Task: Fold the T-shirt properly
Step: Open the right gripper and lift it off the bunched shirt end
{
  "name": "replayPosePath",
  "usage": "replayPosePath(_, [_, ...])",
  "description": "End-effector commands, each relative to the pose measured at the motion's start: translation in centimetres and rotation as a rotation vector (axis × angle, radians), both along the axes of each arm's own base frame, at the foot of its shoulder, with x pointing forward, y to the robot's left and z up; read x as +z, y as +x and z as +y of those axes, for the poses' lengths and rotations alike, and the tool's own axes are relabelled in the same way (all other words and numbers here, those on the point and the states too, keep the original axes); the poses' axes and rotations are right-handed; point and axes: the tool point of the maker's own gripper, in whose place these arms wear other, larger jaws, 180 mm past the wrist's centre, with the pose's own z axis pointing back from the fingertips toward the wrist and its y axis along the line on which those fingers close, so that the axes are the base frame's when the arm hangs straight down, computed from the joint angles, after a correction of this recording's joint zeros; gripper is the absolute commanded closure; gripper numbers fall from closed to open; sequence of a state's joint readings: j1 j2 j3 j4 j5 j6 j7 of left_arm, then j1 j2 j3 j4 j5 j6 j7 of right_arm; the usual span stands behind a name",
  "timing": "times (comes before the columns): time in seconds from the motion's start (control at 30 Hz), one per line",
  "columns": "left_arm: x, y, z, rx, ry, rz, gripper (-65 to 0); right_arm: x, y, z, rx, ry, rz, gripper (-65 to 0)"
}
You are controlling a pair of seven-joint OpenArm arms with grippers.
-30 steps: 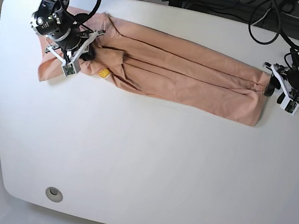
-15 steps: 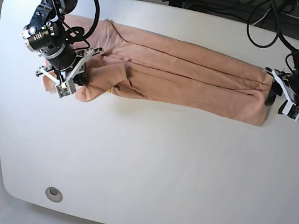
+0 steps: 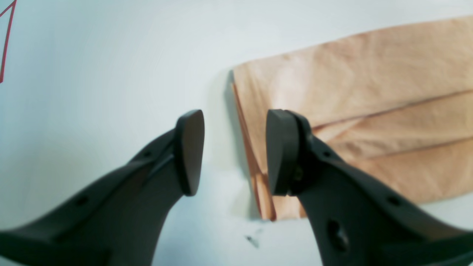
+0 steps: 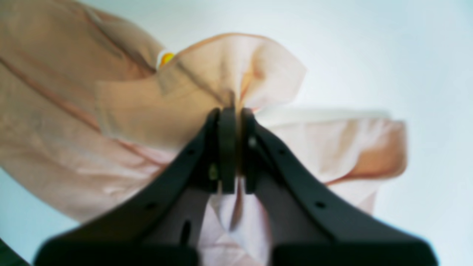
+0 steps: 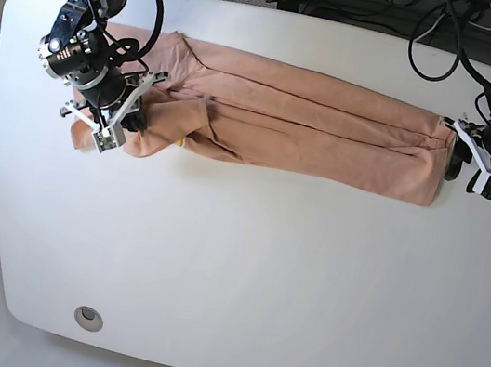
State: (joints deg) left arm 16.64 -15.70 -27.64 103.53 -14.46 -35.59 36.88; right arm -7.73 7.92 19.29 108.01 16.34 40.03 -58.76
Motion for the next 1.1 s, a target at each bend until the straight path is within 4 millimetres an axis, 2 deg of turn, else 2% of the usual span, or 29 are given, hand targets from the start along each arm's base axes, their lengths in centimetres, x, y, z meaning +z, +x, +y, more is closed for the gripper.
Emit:
replayPosePath(0.0, [1.6, 1.0, 0.1, -0.01, 0.005, -0.056, -25.6, 1.2, 0.7, 0.1, 0.004, 0.009, -0.048, -11.7])
replayPosePath(0.13, [1.6, 1.0, 0.0, -0.012, 0.004, -0.056, -25.6, 1.2, 0.7, 0.1, 0.004, 0.01, -0.046, -27.5])
replayPosePath(0.23, [1.6, 1.0, 0.0, -0.012, 0.004, -0.056, -25.6, 1.1, 0.6, 0.1, 0.004, 0.012, -0.045, -34.3])
replayPosePath(0.53, [1.6, 1.0, -0.1, -0.012, 0.002, -0.056, -25.6, 1.5, 1.0, 0.1, 0.005, 0.011, -0.059, -33.1])
replayPosePath(0.7, [1.4, 1.0, -0.4, -0.008, -0.009, -0.056, -25.6, 2.0, 1.9, -0.1, 0.001, 0.006, -0.076, -33.1])
replayPosePath(1.07, [1.0, 1.0, -1.1, -0.02, -0.022, -0.05, -25.6, 0.3, 4.0, -0.3, -0.019, 0.053, -0.031, -33.3])
